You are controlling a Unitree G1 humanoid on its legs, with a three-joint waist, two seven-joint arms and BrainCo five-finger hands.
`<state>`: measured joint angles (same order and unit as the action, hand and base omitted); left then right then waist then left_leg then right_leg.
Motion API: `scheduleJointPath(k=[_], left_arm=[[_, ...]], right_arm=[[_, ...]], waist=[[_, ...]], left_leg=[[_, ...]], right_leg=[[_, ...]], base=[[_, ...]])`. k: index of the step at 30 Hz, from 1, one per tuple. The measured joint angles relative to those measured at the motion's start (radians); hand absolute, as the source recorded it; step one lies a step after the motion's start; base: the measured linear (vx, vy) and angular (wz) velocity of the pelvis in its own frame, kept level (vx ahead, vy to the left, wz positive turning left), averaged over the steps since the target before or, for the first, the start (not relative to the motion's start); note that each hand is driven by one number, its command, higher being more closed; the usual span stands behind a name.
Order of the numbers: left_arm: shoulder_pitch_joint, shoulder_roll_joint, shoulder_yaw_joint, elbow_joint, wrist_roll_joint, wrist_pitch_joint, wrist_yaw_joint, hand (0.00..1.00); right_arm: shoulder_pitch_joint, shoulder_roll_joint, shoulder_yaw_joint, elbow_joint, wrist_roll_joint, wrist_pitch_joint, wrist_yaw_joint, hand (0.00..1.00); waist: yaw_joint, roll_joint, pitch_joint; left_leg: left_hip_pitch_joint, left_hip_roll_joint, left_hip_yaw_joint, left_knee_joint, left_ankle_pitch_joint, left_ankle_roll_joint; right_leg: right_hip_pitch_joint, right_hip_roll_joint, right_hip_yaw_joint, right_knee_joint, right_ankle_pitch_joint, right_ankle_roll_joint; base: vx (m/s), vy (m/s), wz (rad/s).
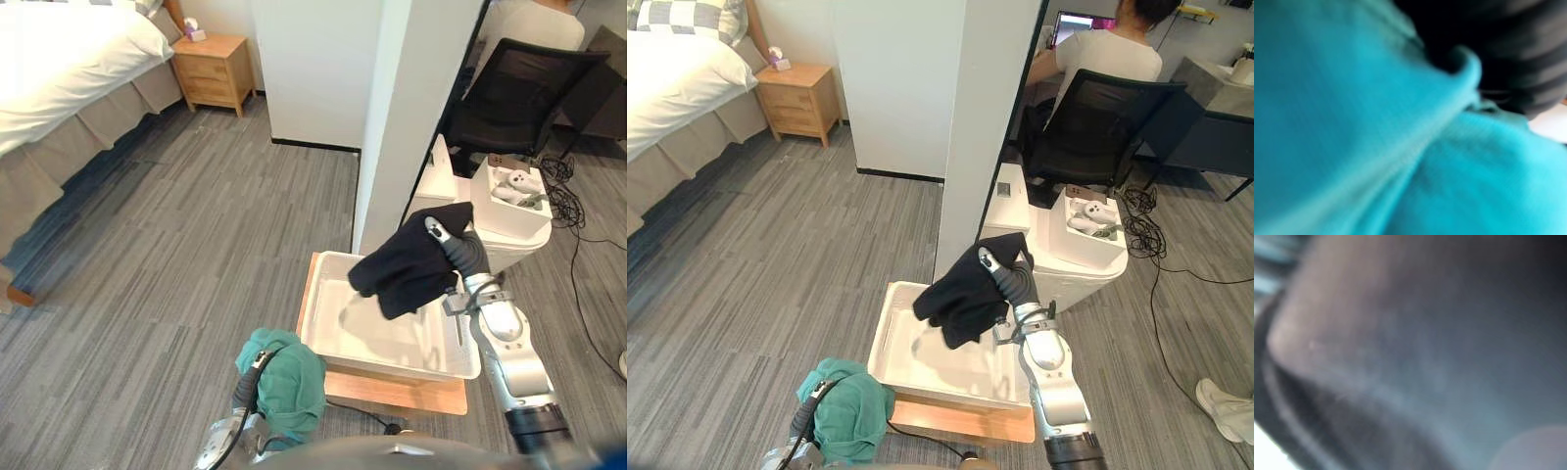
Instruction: Tidy the bed and pick cloth on bed and put in laundry
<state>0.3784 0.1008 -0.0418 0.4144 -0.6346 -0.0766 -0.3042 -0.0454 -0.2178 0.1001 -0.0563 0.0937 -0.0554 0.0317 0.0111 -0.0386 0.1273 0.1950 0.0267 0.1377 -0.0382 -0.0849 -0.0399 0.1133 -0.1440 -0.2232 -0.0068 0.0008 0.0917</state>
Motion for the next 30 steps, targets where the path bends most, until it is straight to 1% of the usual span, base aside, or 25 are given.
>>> scheduleJointPath(k=[2,3,6,8,10,13,16,17,20,21,22,24,27,30], left_arm=[[-0.003,0.000,-0.009,0.000,0.002,0.007,0.000,1.00],[-0.003,0.000,-0.018,0.000,0.003,0.011,0.002,1.00],[-0.002,0.001,-0.018,0.000,0.028,0.028,0.005,1.00],[0.001,0.003,-0.016,0.000,0.038,0.031,0.005,1.00],[-0.002,0.011,-0.015,-0.002,0.039,0.041,0.005,1.00],[-0.010,0.016,-0.015,-0.007,0.048,0.052,0.007,1.00],[-0.032,0.023,-0.011,-0.019,0.048,0.053,0.027,1.00],[-0.049,0.023,-0.002,-0.027,0.047,0.053,0.028,1.00],[-0.098,0.023,0.008,-0.040,0.045,0.053,0.036,1.00],[-0.112,0.023,0.010,-0.054,0.044,0.053,0.044,1.00],[-0.115,0.023,0.012,-0.060,0.043,0.053,0.045,1.00],[-0.122,0.023,0.012,-0.071,0.035,0.054,0.050,1.00],[-0.130,0.023,0.012,-0.079,0.034,0.053,0.050,1.00],[-0.127,0.022,0.012,-0.079,0.020,0.053,0.048,1.00]], right_arm=[[-0.007,0.001,0.008,0.026,0.000,0.014,-0.011,1.00],[-0.023,0.003,0.024,0.059,0.000,0.029,-0.027,1.00],[-0.038,0.015,0.038,0.117,0.000,0.032,-0.043,1.00],[-0.039,0.026,0.050,0.169,-0.001,0.031,-0.059,1.00],[-0.039,0.055,0.064,0.275,-0.001,0.031,-0.093,1.00],[-0.039,0.087,0.073,0.385,-0.001,0.033,-0.143,1.00],[-0.084,0.105,0.067,0.506,-0.001,0.031,-0.193,1.00],[-0.125,0.105,0.056,0.557,-0.001,0.026,-0.213,1.00],[-0.199,0.102,-0.004,0.636,-0.001,0.023,-0.250,1.00],[-0.210,0.101,-0.018,0.651,-0.001,0.017,-0.257,1.00],[-0.221,0.100,-0.020,0.662,-0.001,0.014,-0.260,0.00],[-0.266,0.100,-0.038,0.706,-0.001,-0.011,-0.264,0.00],[-0.304,0.099,-0.061,0.724,0.000,-0.020,-0.261,0.00],[-0.314,0.097,-0.062,0.736,0.000,-0.040,-0.250,0.00]], waist=[[0.001,0.003,-0.003],[0.002,0.004,-0.004],[0.006,0.004,-0.005],[0.006,0.002,-0.006],[0.006,0.000,-0.008],[0.009,0.001,-0.007],[0.014,0.013,0.002],[0.014,0.020,0.010],[0.019,0.040,0.055],[0.030,0.043,0.066],[0.034,0.043,0.073],[0.035,0.039,0.081],[0.035,0.040,0.102],[0.036,0.042,0.106]], left_leg=[[0.000,0.002,-0.006,-0.016,0.012,-0.002],[0.001,0.004,-0.009,-0.030,0.024,-0.004],[0.000,0.007,-0.011,-0.032,0.029,-0.010],[-0.001,0.007,-0.017,-0.037,0.034,-0.011],[-0.004,0.006,-0.029,-0.058,0.051,-0.013],[-0.015,0.004,-0.040,-0.059,0.055,-0.011],[-0.059,0.000,-0.046,-0.063,0.065,-0.002],[-0.089,-0.004,-0.051,-0.063,0.074,0.002],[-0.118,-0.010,-0.068,-0.063,0.089,0.004],[-0.120,-0.010,-0.069,-0.063,0.090,0.004],[-0.122,-0.009,-0.069,-0.063,0.090,0.003],[-0.144,-0.010,-0.069,-0.059,0.096,-0.005],[-0.145,-0.011,-0.058,-0.058,0.103,-0.015],[-0.143,-0.010,-0.037,-0.058,0.103,-0.015]], right_leg=[[0.000,0.002,-0.012,-0.006,0.002,-0.003],[0.000,0.005,-0.015,-0.012,0.005,-0.006],[0.002,0.006,-0.026,-0.013,0.007,-0.007],[0.002,0.005,-0.034,-0.015,0.008,-0.007],[0.002,0.006,-0.047,-0.026,0.015,-0.009],[0.001,0.004,-0.060,-0.030,0.016,-0.009],[-0.033,0.002,-0.069,-0.044,0.028,-0.007],[-0.057,-0.001,-0.073,-0.050,0.037,-0.006],[-0.073,-0.007,-0.091,-0.051,0.046,-0.007],[-0.074,-0.007,-0.094,-0.051,0.046,-0.007],[-0.074,-0.007,-0.095,-0.051,0.046,-0.007],[-0.093,-0.008,-0.096,-0.051,0.047,-0.009],[-0.097,-0.010,-0.096,-0.050,0.048,-0.009],[-0.096,-0.010,-0.096,-0.048,0.048,-0.009]], base=[[-0.06,-0.047,0.16],[-0.07,-0.052,0.12],[-0.07,-0.034,0.07],[-0.04,-0.016,0.10],[-0.05,-0.019,0.15],[-0.04,-0.012,0.14],[-0.06,-0.006,0.08],[-0.05,0.002,0.09],[-0.04,-0.001,0.18],[-0.02,-0.005,0.14],[0.00,-0.003,0.08],[0.03,0.001,0.09],[0.04,0.004,0.07],[0.00,0.000,0.00]])
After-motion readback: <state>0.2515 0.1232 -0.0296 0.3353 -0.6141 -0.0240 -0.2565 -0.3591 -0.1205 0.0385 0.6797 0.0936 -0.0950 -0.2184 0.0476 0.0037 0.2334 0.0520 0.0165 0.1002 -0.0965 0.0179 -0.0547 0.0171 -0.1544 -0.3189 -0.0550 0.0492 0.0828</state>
